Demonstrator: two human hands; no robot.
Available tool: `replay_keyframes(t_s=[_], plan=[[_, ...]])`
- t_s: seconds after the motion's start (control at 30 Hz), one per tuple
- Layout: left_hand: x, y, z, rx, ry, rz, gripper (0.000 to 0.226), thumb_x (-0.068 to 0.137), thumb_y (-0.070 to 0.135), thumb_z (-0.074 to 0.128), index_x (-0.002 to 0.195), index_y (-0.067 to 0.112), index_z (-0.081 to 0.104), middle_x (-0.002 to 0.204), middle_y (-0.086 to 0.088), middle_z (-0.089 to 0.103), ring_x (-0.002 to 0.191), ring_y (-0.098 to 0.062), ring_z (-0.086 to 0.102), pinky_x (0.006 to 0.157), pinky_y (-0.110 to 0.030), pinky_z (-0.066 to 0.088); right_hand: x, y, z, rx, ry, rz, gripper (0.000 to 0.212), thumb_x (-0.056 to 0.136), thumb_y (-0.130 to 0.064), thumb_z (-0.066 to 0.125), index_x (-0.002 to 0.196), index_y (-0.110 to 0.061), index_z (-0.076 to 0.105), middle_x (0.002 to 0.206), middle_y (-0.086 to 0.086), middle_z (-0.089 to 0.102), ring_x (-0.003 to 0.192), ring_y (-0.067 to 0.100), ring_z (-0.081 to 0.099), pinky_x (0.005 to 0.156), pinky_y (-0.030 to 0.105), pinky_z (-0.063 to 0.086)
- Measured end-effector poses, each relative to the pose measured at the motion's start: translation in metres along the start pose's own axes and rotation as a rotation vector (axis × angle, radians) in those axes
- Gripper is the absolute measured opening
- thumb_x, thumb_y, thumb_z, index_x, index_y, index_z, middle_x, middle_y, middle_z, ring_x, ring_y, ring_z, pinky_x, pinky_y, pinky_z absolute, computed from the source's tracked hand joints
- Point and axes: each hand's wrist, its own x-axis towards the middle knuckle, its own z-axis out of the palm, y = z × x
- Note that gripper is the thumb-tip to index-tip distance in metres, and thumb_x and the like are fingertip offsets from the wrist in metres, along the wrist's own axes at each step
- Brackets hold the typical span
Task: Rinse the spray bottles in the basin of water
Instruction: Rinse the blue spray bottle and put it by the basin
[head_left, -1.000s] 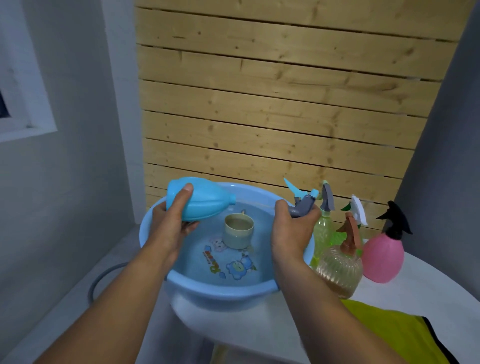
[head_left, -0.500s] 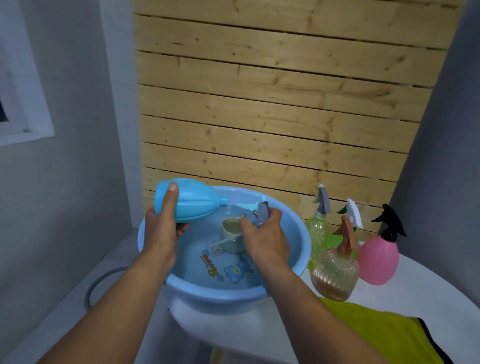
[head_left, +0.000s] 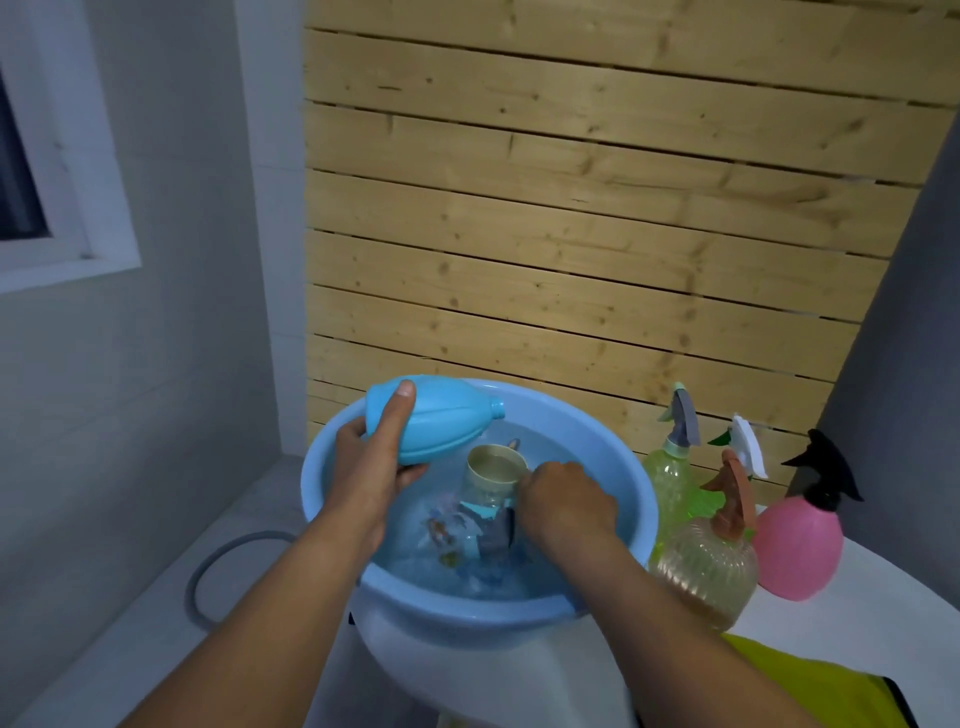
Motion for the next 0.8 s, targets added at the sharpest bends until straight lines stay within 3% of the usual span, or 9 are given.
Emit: replay_keyframes(t_s=[0.13, 0.27, 0.37, 0.43, 0.57, 0.7, 0.8], plan=[[0.002, -0.003, -0.002, 0.014, -0.041, -0.042, 0.071, 0.068, 0.066, 0.068, 0.124, 0.022, 0.058, 0.116, -0.002, 0.069, 0.103, -0.016, 0.069, 0.079, -0.037, 0.06, 0.036, 0.014, -0.004, 0.114, -0.01, -0.161, 0.046, 0.091, -0.01, 0.045, 0.137, -0.016, 0.046, 0.138, 0.01, 0.035, 0.115, 0.034, 0.054, 0.087, 0.039, 0.044], [0.005, -0.004, -0.001, 0.151, 0.018, -0.084, 0.072, 0.069, 0.076, 0.062, 0.115, 0.02, 0.063, 0.104, -0.003, 0.071, 0.094, -0.018, 0.068, 0.073, -0.034, 0.056, 0.069, 0.013, -0.001, 0.031, -0.148, -0.349, 0.067, 0.094, -0.005, 0.043, 0.154, -0.024, 0.022, 0.161, -0.002, 0.012, 0.14, 0.026, 0.034, 0.109, 0.039, 0.036], [0.01, -0.006, -0.002, 0.179, 0.042, -0.103, 0.066, 0.07, 0.078, 0.061, 0.102, 0.021, 0.069, 0.093, -0.003, 0.074, 0.087, -0.019, 0.068, 0.073, -0.035, 0.053, 0.082, 0.008, 0.004, -0.012, -0.221, -0.47, 0.07, 0.093, -0.005, 0.049, 0.153, -0.031, 0.024, 0.16, -0.003, 0.021, 0.14, 0.023, 0.034, 0.111, 0.036, 0.033], [0.009, -0.005, -0.002, 0.127, 0.003, -0.114, 0.068, 0.064, 0.076, 0.065, 0.103, 0.021, 0.069, 0.097, -0.003, 0.075, 0.089, -0.018, 0.071, 0.078, -0.035, 0.057, 0.084, 0.005, 0.008, -0.072, -0.283, -0.499, 0.073, 0.092, -0.006, 0.052, 0.153, -0.035, 0.024, 0.156, -0.002, 0.032, 0.138, 0.024, 0.038, 0.109, 0.037, 0.035], [0.008, -0.007, -0.001, 0.012, -0.023, -0.095, 0.081, 0.055, 0.061, 0.079, 0.124, 0.027, 0.052, 0.115, 0.001, 0.068, 0.093, -0.015, 0.073, 0.079, -0.038, 0.06, 0.083, 0.005, 0.012, -0.164, -0.347, -0.388, 0.077, 0.089, -0.016, 0.059, 0.154, -0.028, 0.019, 0.152, 0.006, 0.036, 0.133, 0.03, 0.043, 0.101, 0.04, 0.041], [0.006, -0.006, -0.003, 0.039, -0.101, -0.102, 0.085, 0.052, 0.055, 0.086, 0.126, 0.025, 0.055, 0.117, 0.001, 0.07, 0.099, -0.016, 0.071, 0.085, -0.038, 0.058, 0.078, 0.007, 0.009, 0.0, -0.303, -0.195, 0.044, 0.092, -0.031, 0.045, 0.131, -0.012, 0.054, 0.135, 0.011, 0.055, 0.117, 0.029, 0.055, 0.092, 0.035, 0.044], [0.005, -0.006, -0.001, 0.148, -0.031, -0.086, 0.089, 0.041, 0.061, 0.085, 0.117, 0.022, 0.058, 0.107, 0.003, 0.071, 0.096, -0.013, 0.07, 0.082, -0.032, 0.057, 0.074, 0.01, 0.01, 0.132, -0.329, -0.073, 0.04, 0.087, -0.036, 0.051, 0.116, -0.008, 0.059, 0.112, 0.012, 0.066, 0.1, 0.028, 0.065, 0.084, 0.036, 0.052]])
